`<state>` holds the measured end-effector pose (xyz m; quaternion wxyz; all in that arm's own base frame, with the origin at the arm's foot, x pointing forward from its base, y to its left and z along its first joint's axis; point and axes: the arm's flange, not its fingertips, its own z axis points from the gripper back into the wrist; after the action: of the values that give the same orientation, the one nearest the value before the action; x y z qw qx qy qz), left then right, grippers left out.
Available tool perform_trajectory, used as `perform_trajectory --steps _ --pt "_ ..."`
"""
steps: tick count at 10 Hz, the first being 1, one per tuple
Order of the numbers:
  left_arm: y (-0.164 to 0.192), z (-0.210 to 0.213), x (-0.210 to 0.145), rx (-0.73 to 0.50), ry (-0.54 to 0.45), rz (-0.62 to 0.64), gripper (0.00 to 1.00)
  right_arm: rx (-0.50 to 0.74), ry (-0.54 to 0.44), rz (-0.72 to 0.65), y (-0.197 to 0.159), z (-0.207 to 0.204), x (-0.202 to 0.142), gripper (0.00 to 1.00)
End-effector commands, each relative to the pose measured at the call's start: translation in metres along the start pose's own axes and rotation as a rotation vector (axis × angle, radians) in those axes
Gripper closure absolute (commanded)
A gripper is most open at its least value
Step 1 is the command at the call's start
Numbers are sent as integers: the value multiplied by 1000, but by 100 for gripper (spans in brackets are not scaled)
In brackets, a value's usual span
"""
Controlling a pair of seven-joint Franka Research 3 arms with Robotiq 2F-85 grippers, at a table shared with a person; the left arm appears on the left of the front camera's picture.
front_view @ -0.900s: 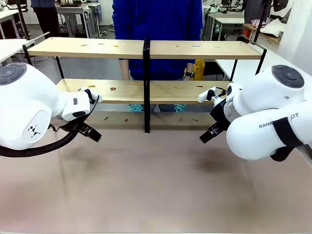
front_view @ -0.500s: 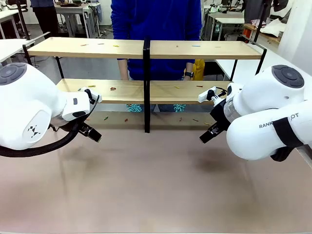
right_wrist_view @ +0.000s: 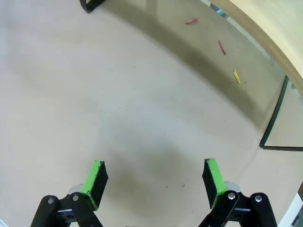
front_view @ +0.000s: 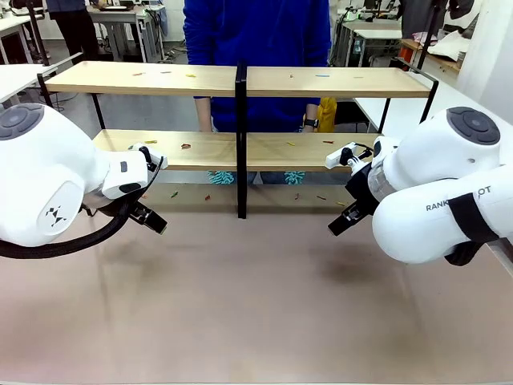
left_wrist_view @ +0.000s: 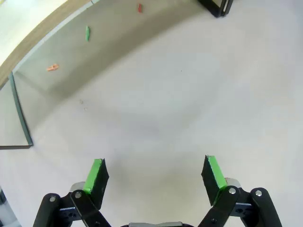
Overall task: Clean the shelves.
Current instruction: Pick up the Duster when the human hands it over.
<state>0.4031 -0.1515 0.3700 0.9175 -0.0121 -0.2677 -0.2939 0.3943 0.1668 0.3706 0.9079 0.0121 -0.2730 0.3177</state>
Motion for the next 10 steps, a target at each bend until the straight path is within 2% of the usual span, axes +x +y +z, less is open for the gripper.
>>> perform_trajectory --steps 1,9,10 --pt "0 0 0 0 0 -1 0 0 0 -1 0 0 0 0" --pt "0 0 0 0 0 0 0 0 0 0 0 0 0 0" --pt "-6 40 -7 -100 -35 -57 0 77 3 30 8 27 4 0"
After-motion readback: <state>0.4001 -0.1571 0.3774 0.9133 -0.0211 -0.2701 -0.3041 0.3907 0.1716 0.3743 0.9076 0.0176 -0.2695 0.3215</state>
